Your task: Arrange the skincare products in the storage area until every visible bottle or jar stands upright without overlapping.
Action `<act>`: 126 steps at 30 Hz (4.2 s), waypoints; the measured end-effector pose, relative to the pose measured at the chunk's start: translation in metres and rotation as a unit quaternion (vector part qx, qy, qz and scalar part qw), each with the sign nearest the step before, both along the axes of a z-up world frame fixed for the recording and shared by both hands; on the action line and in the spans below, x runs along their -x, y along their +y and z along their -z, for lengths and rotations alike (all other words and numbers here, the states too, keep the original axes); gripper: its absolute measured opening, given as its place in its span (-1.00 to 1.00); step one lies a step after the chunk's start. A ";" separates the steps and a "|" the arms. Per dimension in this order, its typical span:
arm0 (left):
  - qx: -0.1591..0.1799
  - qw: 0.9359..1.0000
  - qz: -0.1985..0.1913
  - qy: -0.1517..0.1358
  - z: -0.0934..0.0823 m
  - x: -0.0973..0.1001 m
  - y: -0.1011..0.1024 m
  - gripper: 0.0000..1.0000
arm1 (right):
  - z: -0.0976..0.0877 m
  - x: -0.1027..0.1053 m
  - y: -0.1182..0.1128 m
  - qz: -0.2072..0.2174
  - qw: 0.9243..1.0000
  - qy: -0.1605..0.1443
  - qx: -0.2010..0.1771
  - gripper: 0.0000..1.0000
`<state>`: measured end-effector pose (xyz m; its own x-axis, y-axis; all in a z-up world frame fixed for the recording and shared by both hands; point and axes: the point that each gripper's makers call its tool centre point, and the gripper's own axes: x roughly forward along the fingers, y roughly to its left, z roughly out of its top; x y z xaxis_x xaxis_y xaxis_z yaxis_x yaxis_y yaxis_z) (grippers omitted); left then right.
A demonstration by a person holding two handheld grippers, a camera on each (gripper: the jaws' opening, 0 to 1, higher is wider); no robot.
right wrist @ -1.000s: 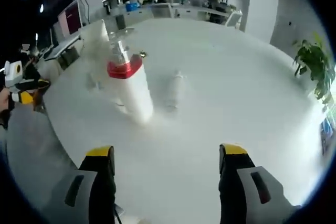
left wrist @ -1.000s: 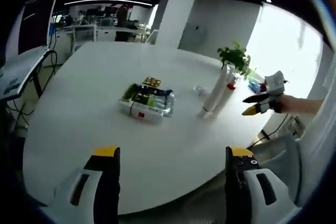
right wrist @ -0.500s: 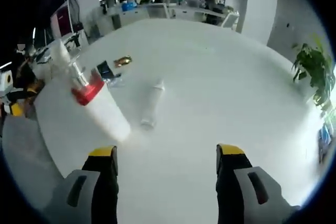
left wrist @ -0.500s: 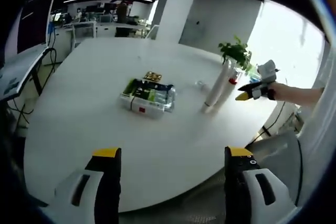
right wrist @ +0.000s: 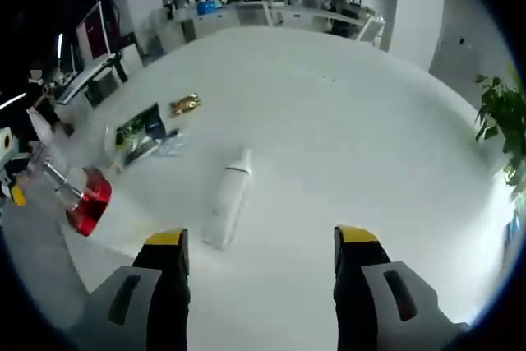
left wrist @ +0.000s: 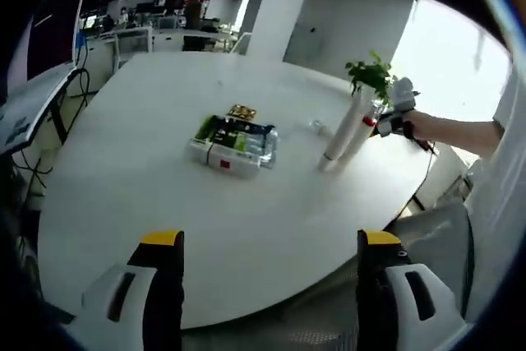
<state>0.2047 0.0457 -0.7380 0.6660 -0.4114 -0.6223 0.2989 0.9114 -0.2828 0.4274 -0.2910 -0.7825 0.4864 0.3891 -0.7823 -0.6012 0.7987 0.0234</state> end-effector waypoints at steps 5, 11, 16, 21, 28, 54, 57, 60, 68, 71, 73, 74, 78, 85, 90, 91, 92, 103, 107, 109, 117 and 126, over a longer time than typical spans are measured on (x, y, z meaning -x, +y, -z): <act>-0.002 1.000 -0.001 0.005 0.001 0.000 -0.001 0.73 | 0.006 -0.012 0.014 -0.022 1.000 0.008 -0.001 0.35; -0.002 1.000 -0.003 0.008 0.002 0.000 0.000 0.77 | 0.017 -0.013 0.028 -0.033 0.999 0.027 -0.005 0.26; -0.007 1.000 -0.002 0.011 0.003 0.001 -0.001 0.81 | 0.027 -0.017 0.040 -0.044 0.998 0.042 -0.004 0.21; -0.007 1.000 -0.002 0.013 0.004 0.000 -0.001 0.86 | 0.029 -0.017 0.050 -0.053 0.997 0.049 -0.002 0.16; -0.005 1.000 -0.005 0.013 0.003 0.000 0.000 0.87 | 0.034 -0.018 0.057 -0.067 0.996 0.056 0.012 0.05; 0.012 0.999 -0.020 -0.023 -0.018 -0.010 0.003 0.85 | 0.039 -0.021 0.047 -0.116 0.992 0.023 0.048 -0.60; 0.008 0.999 -0.020 -0.025 -0.019 -0.010 0.003 0.88 | 0.040 -0.026 0.046 -0.107 0.993 0.018 0.043 -0.61; 0.012 0.999 -0.019 -0.032 -0.022 -0.011 0.002 0.89 | 0.040 -0.027 0.041 -0.098 0.994 0.016 0.043 -0.61; 0.009 0.999 -0.004 -0.033 -0.024 -0.011 -0.002 0.92 | 0.026 -0.021 0.026 -0.067 0.998 0.008 0.020 -0.61; 0.010 0.999 0.001 -0.037 -0.026 -0.013 -0.005 0.92 | 0.017 -0.016 0.019 -0.058 0.998 -0.001 0.015 -0.61; 0.010 0.999 0.003 -0.040 -0.027 -0.014 -0.006 0.92 | 0.011 -0.010 0.014 -0.048 0.999 -0.005 0.007 -0.61; 0.011 0.999 0.005 -0.041 -0.028 -0.015 -0.006 0.92 | 0.007 -0.009 0.010 -0.041 0.999 -0.007 0.004 -0.61; 0.011 0.999 0.015 -0.045 -0.032 -0.015 -0.010 0.91 | 0.003 0.001 0.000 -0.026 1.000 -0.014 -0.003 -0.62; 0.010 0.999 0.022 -0.047 -0.033 -0.013 -0.011 0.91 | -0.004 0.019 -0.015 0.001 1.000 -0.018 -0.017 -0.61; 0.014 0.999 0.030 -0.037 -0.035 -0.010 -0.015 0.81 | -0.016 0.031 -0.022 0.024 0.999 -0.026 -0.035 -0.61; 0.013 0.999 0.032 -0.037 -0.036 -0.010 -0.016 0.80 | -0.018 0.033 -0.023 0.027 0.999 -0.027 -0.038 -0.61; 0.012 0.999 0.035 -0.038 -0.036 -0.010 -0.017 0.81 | -0.024 0.038 -0.022 0.030 0.998 -0.028 -0.043 -0.61; 0.013 0.998 0.058 -0.033 -0.037 -0.007 -0.026 0.90 | -0.038 0.062 -0.037 0.060 0.995 -0.047 -0.070 -0.61; 0.011 0.997 0.064 -0.034 -0.038 -0.006 -0.028 0.92 | -0.050 0.078 -0.040 0.075 0.992 -0.055 -0.085 -0.61; 0.012 0.997 0.067 -0.035 -0.038 -0.005 -0.028 0.92 | -0.054 0.083 -0.042 0.081 0.991 -0.058 -0.092 -0.61; 0.011 0.997 0.075 -0.035 -0.039 0.000 -0.031 0.96 | -0.066 0.109 -0.034 0.093 0.984 -0.059 -0.140 -0.61; 0.018 0.996 0.086 -0.035 -0.041 0.005 -0.037 0.95 | -0.081 0.135 -0.023 0.092 0.978 -0.069 -0.171 -0.61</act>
<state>0.1994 0.0082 -0.6968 0.6250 -0.5444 -0.5595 0.4694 0.8347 -0.2879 0.2926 -0.3136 -0.7020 0.6655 0.5124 -0.5428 -0.4640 0.8536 0.2369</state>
